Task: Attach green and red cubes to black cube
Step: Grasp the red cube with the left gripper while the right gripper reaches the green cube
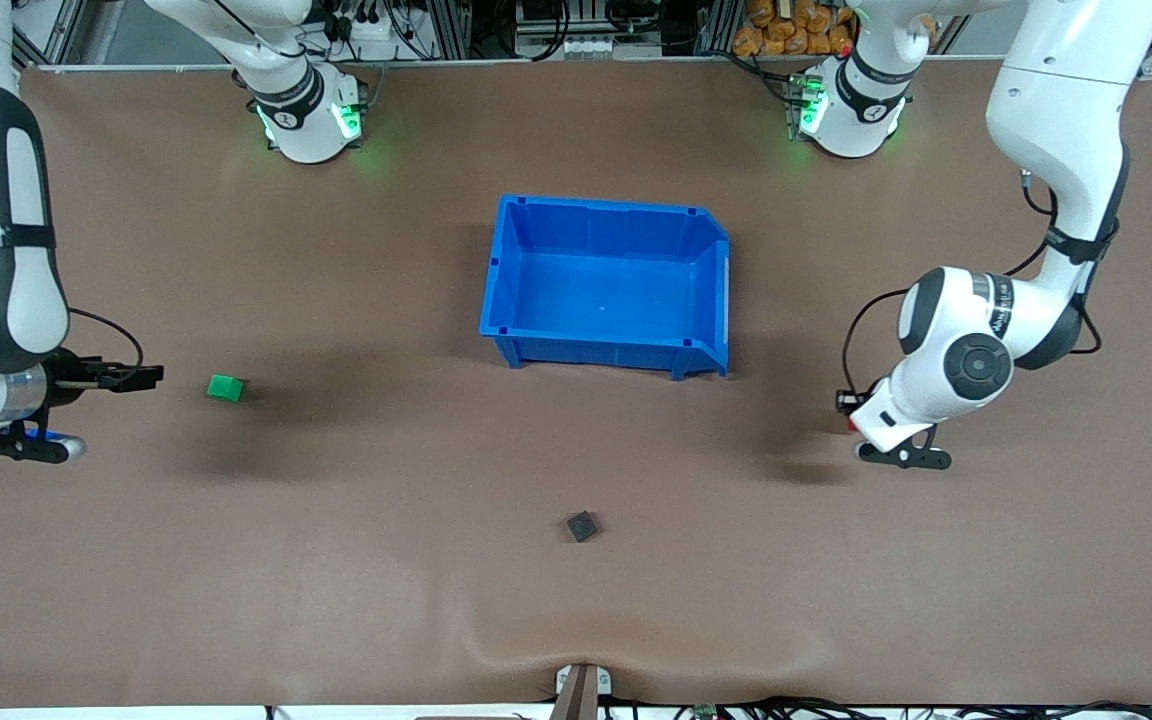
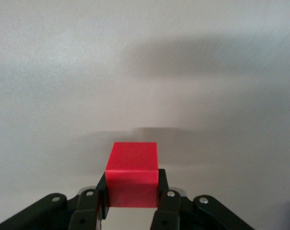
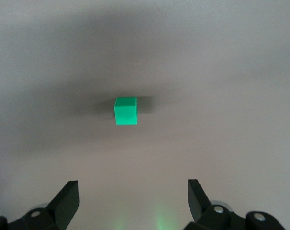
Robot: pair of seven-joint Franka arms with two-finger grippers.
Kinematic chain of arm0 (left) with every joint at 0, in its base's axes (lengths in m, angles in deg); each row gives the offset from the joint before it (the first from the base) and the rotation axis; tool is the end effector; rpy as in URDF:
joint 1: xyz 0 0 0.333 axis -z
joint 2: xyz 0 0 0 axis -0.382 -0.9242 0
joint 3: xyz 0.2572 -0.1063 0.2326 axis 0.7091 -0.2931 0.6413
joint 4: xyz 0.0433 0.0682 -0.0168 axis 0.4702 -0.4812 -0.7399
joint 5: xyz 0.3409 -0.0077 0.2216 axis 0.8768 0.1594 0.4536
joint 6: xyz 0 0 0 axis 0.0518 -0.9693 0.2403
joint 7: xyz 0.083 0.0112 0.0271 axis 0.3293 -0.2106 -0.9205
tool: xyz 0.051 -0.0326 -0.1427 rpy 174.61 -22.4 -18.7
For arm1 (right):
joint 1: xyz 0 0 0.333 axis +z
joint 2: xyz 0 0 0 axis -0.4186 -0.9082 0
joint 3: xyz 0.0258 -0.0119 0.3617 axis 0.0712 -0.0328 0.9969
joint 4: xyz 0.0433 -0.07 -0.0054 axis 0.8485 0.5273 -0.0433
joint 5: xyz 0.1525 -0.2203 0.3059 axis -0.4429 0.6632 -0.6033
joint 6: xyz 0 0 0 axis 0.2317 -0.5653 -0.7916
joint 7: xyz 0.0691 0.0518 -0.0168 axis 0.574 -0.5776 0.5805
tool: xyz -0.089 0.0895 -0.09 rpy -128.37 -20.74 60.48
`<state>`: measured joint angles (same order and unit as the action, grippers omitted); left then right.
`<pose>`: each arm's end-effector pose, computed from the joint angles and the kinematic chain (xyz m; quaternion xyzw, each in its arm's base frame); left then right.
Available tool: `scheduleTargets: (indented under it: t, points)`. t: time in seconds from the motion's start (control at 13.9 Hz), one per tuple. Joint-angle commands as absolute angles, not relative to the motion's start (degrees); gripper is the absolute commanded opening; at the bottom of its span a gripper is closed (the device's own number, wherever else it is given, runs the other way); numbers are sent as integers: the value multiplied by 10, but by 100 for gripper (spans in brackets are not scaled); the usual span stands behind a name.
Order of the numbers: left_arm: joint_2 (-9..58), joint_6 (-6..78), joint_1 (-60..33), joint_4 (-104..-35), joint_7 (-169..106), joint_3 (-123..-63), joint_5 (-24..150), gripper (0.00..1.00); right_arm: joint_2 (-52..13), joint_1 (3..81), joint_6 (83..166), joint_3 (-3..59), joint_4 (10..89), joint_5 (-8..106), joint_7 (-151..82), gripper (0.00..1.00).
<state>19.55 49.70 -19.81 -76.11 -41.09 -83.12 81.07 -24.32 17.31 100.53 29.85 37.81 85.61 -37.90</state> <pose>0.6504 -0.1136 0.2098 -0.9985 0.0053 0.0444 0.0323 0.6471 -0.1197 0.3356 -0.9742 0.0827 0.2097 0.0116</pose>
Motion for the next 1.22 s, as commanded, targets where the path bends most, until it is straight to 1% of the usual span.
scheduleTargets:
  t: [0.0, 0.14, 0.22, 0.36, 0.5, 0.65, 0.79, 0.93, 1.0, 1.08, 1.15]
  points:
    - [142, 436, -166, -654, -516, -829, 775, 9, -250, 167, 1040, 303, 402, 851, -388, 100]
    - [115, 414, -153, -590, -611, -829, 742, 9, -249, 168, 1092, 303, 437, 851, -388, 100]
    - [101, 415, -141, -571, -672, -829, 731, 9, -250, 168, 1118, 303, 453, 851, -388, 100]
    - [65, 419, -124, -507, -778, -829, 729, 9, -253, 170, 1160, 303, 477, 851, -388, 100]
    - [42, 434, -106, -469, -864, -829, 728, 9, -264, 171, 1182, 303, 492, 851, -388, 100]
    - [35, 491, -89, -467, -933, -829, 727, 9, -273, 174, 1210, 304, 508, 851, -389, 100]
    - [28, 538, -77, -466, -989, -829, 727, 9, -273, 175, 1259, 305, 537, 851, -390, 100]
    - [25, 549, -68, -466, -991, -829, 728, 10, -283, 175, 1295, 306, 554, 850, -391, 100]
    - [25, 550, -66, -465, -994, -829, 727, 10, -290, 176, 1298, 307, 554, 850, -391, 100]
    - [25, 557, -63, -465, -996, -831, 726, 10, -294, 177, 1299, 307, 554, 847, -391, 93]
    - [25, 574, -56, -465, -999, -831, 713, 10, -298, 179, 1298, 307, 554, 834, -391, 90]
